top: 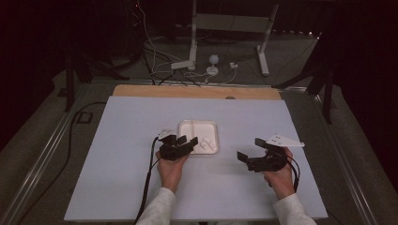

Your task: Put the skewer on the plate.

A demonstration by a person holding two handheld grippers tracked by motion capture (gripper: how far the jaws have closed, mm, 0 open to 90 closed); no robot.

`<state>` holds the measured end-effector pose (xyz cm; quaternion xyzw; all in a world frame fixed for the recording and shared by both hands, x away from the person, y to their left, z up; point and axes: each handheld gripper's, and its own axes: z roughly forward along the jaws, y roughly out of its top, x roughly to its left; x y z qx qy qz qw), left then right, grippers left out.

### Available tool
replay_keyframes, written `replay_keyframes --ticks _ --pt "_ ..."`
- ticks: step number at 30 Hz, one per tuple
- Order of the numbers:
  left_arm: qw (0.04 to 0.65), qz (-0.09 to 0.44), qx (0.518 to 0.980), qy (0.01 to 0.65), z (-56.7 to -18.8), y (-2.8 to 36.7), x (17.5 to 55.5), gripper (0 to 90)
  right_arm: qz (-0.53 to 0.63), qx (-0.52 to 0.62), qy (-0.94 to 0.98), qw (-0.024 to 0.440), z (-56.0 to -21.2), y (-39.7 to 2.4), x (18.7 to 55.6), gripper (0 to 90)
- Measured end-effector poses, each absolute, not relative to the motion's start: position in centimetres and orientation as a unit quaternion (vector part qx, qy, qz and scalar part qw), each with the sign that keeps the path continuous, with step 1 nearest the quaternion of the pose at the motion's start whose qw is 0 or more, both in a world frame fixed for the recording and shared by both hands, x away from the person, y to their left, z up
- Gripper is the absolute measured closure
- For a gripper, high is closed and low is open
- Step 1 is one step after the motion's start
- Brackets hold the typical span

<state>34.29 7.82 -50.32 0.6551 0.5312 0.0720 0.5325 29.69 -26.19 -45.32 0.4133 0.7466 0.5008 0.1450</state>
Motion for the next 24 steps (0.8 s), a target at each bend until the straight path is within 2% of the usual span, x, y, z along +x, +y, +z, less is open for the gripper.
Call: replay_keyframes --ticks 9,13,18,24 --pt "0.533 0.131 0.676 0.491 -47.0 11.9 32.5 14.7 0.51 0.41 0.74 0.156 -45.0 -26.4 29.4 0.8" --pt "0.525 0.149 0.689 0.476 -46.1 13.9 31.6 2.0 0.514 0.403 0.738 0.17 -44.6 -26.6 29.2 0.8" --pt "0.518 0.178 0.692 0.47 -45.4 16.5 30.6 1.0 0.516 0.401 0.737 0.172 -44.6 -26.8 28.8 0.8" --pt "0.543 0.197 0.672 0.463 -45.1 19.4 29.2 0.9 0.521 0.404 0.732 0.172 -45.4 -27.2 28.3 0.8"
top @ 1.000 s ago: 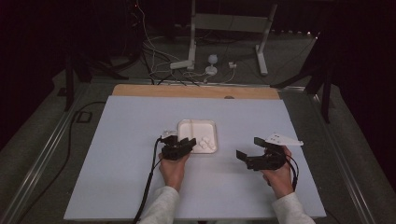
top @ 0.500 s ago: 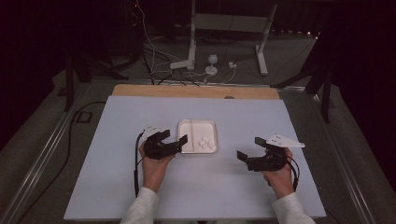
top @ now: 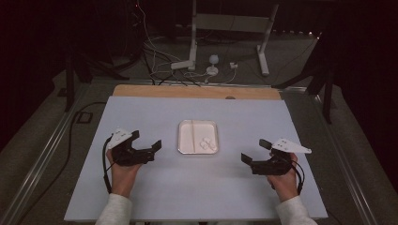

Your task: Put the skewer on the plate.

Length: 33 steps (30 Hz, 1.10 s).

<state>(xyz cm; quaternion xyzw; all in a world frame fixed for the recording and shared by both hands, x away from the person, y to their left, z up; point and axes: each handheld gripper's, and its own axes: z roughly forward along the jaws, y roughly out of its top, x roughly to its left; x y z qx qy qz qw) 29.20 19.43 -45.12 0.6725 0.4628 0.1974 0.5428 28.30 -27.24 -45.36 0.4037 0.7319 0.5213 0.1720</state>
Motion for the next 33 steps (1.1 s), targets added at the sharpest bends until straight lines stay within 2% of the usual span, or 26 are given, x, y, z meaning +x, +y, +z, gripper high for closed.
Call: replay_keyframes --ticks 23,33 --pt "0.539 0.249 0.664 0.455 -46.1 23.4 26.1 0.5 0.518 0.42 0.718 0.199 -46.7 -29.4 27.2 0.0" --pt "0.535 0.249 0.66 0.466 -46.5 23.9 26.3 0.5 0.508 0.43 0.715 0.213 -47.2 -30.6 27.1 0.0"
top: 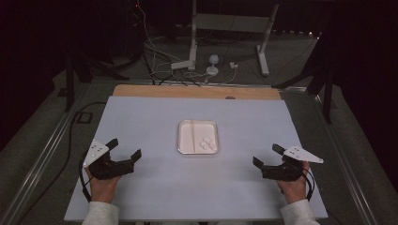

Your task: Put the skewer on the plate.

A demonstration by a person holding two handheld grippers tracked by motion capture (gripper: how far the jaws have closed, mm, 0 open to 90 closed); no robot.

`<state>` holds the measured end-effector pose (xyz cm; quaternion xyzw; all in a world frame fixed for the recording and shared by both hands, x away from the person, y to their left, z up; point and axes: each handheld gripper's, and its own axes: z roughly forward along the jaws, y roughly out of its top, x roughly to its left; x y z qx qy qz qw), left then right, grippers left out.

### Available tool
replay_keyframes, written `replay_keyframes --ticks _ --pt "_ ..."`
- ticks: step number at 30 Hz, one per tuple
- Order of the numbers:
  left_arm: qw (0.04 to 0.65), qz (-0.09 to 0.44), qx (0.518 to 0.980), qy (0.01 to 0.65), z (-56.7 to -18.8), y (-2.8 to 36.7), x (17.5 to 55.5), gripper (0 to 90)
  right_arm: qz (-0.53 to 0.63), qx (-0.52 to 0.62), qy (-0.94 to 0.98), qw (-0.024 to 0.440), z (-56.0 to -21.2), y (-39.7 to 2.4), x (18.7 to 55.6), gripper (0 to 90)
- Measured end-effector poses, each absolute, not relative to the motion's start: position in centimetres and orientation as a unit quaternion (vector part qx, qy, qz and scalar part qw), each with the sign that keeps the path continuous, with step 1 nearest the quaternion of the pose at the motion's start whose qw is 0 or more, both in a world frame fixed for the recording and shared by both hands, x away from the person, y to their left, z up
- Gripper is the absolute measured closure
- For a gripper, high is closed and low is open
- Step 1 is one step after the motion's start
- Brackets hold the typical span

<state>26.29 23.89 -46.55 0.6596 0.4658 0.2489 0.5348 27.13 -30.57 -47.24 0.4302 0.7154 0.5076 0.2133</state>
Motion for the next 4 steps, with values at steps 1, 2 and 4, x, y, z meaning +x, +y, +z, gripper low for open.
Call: replay_keyframes --ticks 1,2,4 --pt "0.535 0.248 0.659 0.467 -46.58 23.98 26.31 0.5 0.507 0.432 0.715 0.212 -47.34 -30.55 27.08 0.0" --pt "0.536 0.248 0.658 0.468 -46.62 24.02 26.33 0.5 0.504 0.431 0.717 0.213 -47.42 -30.51 27.05 0.0" --pt "0.535 0.248 0.657 0.47 -46.66 24.13 26.34 0.5 0.499 0.43 0.721 0.217 -47.55 -30.43 27.06 0.0"
